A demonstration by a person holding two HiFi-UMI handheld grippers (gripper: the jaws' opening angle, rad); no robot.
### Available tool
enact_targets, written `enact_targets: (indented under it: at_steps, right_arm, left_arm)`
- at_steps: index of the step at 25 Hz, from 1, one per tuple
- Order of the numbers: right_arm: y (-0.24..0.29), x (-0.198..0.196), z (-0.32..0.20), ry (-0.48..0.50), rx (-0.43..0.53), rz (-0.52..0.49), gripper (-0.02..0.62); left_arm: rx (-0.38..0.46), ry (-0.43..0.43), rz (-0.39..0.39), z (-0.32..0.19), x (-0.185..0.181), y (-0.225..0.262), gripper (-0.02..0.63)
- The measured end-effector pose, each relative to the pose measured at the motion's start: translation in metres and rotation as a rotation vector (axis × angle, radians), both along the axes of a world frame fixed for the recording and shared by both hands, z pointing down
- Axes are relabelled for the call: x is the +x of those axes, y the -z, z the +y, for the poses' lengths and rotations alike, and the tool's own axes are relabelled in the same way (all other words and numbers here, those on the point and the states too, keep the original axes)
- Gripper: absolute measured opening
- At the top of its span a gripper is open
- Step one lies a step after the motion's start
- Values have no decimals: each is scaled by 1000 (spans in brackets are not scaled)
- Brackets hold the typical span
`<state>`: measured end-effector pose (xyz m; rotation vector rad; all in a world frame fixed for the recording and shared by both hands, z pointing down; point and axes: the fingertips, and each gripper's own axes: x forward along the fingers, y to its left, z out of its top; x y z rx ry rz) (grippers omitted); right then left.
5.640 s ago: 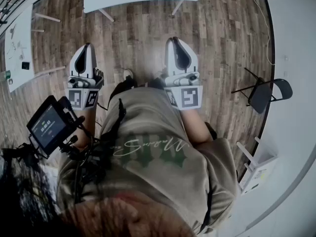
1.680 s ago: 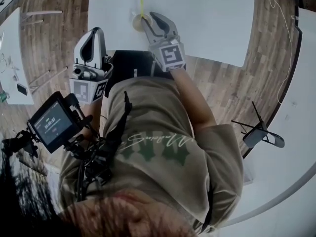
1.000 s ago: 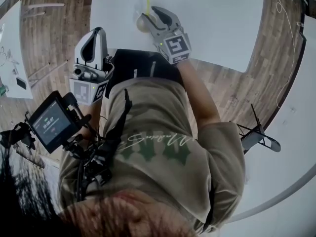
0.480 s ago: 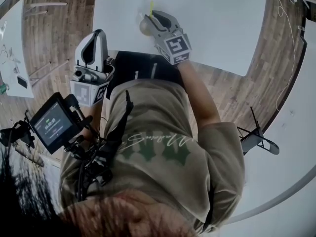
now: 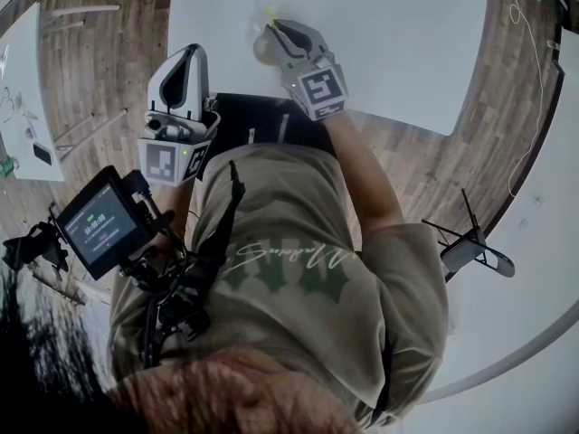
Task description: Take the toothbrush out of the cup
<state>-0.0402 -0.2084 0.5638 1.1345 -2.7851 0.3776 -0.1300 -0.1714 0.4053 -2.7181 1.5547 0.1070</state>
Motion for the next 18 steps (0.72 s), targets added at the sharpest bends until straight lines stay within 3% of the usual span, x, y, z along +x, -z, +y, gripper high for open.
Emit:
enact_targets:
  at_steps: [18]
  right_arm:
    - [18,6,-1,-48,24,-17,25]
  left_arm:
    - [-54,28,-18,-30,25,-21,-9]
